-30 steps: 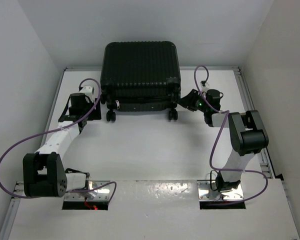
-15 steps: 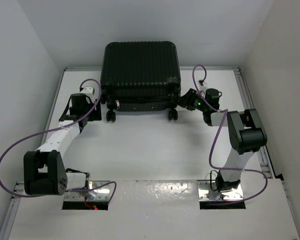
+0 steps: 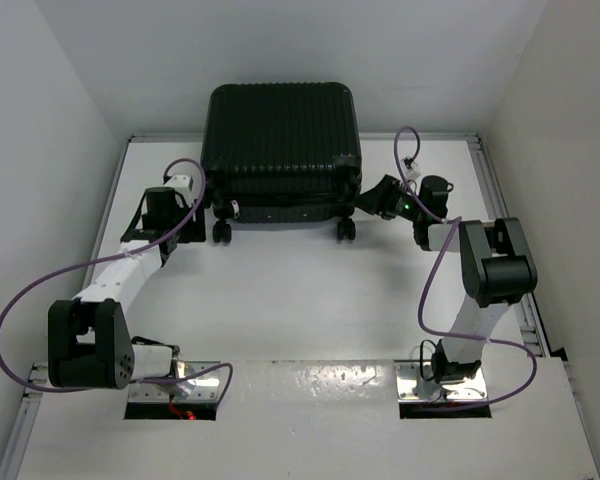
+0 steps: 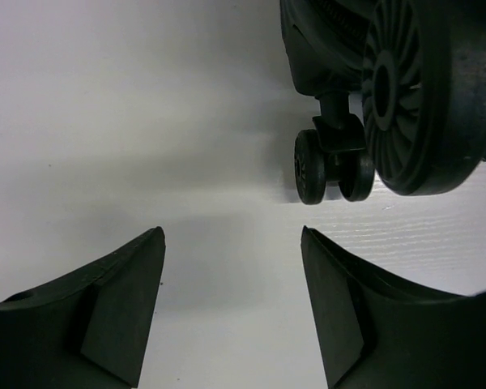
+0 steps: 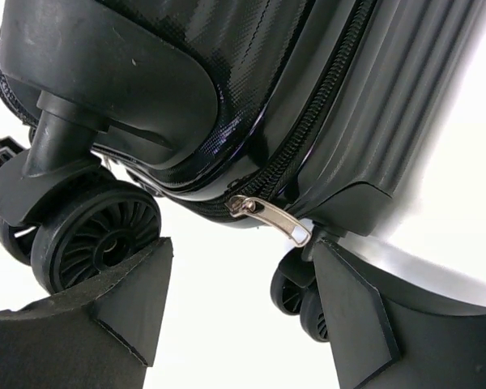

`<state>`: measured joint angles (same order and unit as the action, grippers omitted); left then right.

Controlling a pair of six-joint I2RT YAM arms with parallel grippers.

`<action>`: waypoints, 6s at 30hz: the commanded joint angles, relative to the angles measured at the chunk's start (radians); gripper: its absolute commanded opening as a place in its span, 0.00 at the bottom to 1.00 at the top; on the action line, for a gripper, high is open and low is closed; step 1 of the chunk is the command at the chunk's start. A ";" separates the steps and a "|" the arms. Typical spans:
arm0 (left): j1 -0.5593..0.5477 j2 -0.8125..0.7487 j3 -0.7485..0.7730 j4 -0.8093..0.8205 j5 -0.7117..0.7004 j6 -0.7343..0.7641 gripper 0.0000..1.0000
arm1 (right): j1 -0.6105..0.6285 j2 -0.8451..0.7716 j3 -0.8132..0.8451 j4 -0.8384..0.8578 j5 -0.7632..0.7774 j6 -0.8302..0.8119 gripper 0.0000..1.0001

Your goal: Pack the luggage

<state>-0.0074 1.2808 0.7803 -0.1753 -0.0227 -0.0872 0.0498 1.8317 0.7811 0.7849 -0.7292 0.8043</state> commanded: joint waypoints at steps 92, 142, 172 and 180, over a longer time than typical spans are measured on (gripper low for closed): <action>-0.686 0.095 0.448 -0.193 -0.073 -0.414 0.87 | 0.295 -0.287 -0.134 -0.144 0.312 -0.484 0.00; 0.041 0.359 0.573 -0.328 0.006 0.357 0.02 | 0.200 -0.201 -0.023 -0.214 0.238 -0.625 0.00; 0.043 0.186 0.829 -0.398 0.440 0.227 1.00 | 0.199 0.209 0.383 -0.010 0.246 -0.554 0.00; -0.307 0.181 0.717 -0.444 0.295 -0.121 1.00 | 0.291 0.221 0.391 0.053 0.220 -0.505 0.00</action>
<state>-0.2687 1.3926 1.5452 -0.5617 0.3641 -0.0071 0.2646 2.0472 1.1522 0.6865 -0.4366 0.2512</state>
